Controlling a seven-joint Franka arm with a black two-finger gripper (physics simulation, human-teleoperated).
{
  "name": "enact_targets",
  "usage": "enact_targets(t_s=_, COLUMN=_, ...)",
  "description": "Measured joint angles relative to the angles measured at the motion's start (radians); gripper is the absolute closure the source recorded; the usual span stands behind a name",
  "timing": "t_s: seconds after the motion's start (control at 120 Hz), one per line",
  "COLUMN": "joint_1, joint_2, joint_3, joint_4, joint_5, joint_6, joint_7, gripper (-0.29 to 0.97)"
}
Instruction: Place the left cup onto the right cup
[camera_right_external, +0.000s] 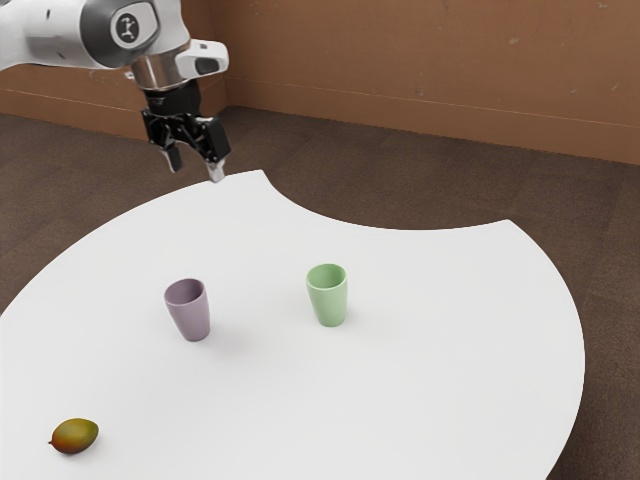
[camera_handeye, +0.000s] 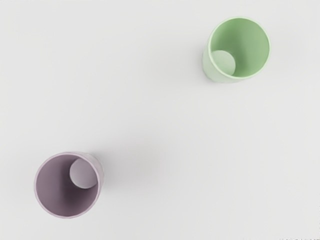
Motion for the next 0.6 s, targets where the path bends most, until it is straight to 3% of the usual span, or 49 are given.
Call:
enact_targets(t_s=0.292, joint_1=-0.031, joint_2=-0.008, joint_3=0.0, joint_4=-0.015, joint_5=0.0, joint_6=-0.006, joint_7=0.014, gripper=0.0)
enact_targets(t_s=0.6, joint_1=-0.024, joint_2=-0.118, joint_3=0.023, joint_4=-0.291, joint_5=0.005, joint_6=0.047, joint_7=0.016, gripper=0.0)
